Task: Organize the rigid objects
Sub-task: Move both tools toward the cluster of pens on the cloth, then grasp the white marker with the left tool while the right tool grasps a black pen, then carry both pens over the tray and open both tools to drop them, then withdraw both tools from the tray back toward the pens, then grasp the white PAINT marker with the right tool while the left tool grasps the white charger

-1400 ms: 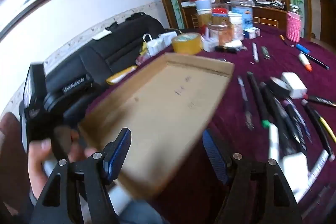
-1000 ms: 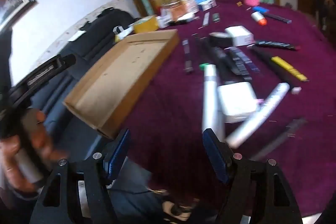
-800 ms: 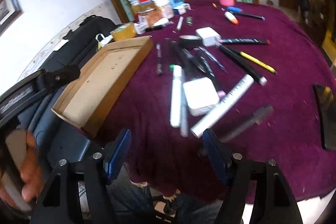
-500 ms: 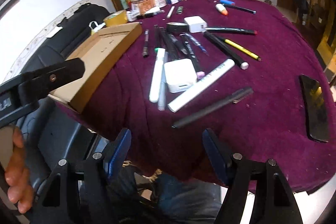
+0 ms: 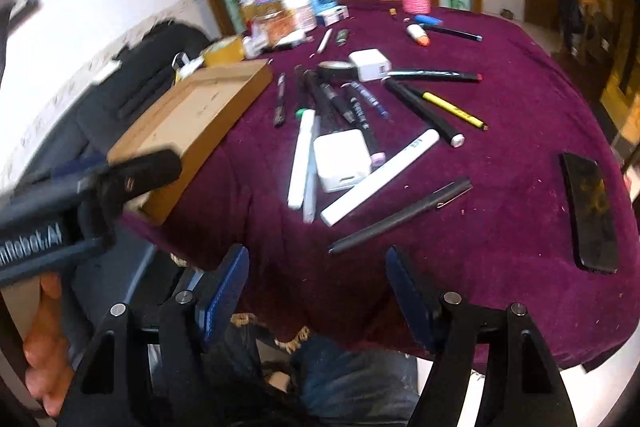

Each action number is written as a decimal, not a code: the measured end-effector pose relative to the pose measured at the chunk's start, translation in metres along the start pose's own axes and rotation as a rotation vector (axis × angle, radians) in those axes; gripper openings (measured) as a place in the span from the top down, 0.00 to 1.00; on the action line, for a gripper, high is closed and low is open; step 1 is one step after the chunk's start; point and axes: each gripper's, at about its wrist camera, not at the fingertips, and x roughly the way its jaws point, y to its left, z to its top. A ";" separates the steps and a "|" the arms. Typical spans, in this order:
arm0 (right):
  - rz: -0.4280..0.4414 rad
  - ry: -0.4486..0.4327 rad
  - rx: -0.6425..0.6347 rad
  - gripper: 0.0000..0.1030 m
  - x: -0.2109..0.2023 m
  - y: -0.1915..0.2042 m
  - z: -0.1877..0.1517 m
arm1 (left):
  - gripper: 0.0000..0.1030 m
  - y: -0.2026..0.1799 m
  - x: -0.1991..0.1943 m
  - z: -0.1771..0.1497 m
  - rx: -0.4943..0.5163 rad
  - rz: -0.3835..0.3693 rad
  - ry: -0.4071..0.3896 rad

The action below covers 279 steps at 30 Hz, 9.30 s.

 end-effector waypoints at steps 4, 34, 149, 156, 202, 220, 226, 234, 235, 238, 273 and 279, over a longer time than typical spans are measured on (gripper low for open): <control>-0.058 0.006 0.014 0.27 0.002 -0.005 0.001 | 0.05 -0.001 0.004 0.000 0.008 0.002 0.012; -0.002 0.105 0.154 0.45 0.034 -0.050 -0.001 | 0.05 -0.007 0.045 -0.005 0.035 -0.045 0.135; 0.289 0.069 -0.158 0.91 0.102 0.161 0.088 | 0.90 0.219 0.084 0.029 -0.500 -0.319 0.262; 0.269 0.126 -0.194 0.91 0.135 0.181 0.089 | 0.90 0.232 0.105 0.026 -0.520 -0.305 0.285; 0.254 -0.022 -0.063 0.56 0.042 0.086 0.036 | 0.34 0.091 0.021 0.009 -0.150 -0.028 0.057; 0.189 -0.038 0.092 0.41 0.007 0.008 0.003 | 0.31 0.025 0.008 -0.011 -0.026 -0.057 0.081; 0.155 -0.025 0.143 0.41 0.015 -0.012 0.007 | 0.31 0.034 0.026 -0.014 -0.065 -0.063 0.143; 0.096 0.023 0.236 0.41 0.038 -0.044 0.016 | 0.31 0.030 0.046 -0.008 -0.062 -0.087 0.178; 0.087 0.033 0.249 0.41 0.042 -0.048 0.018 | 0.31 0.030 0.048 -0.007 -0.061 -0.091 0.182; 0.065 0.049 0.281 0.42 0.052 -0.060 0.025 | 0.31 0.028 0.055 -0.005 -0.060 -0.100 0.192; -0.098 0.044 0.127 0.86 0.075 -0.083 0.040 | 0.31 -0.070 0.136 0.047 -0.007 -0.244 0.345; -0.047 0.033 0.152 0.86 0.075 -0.090 0.039 | 0.40 -0.084 0.150 0.043 0.012 -0.161 0.368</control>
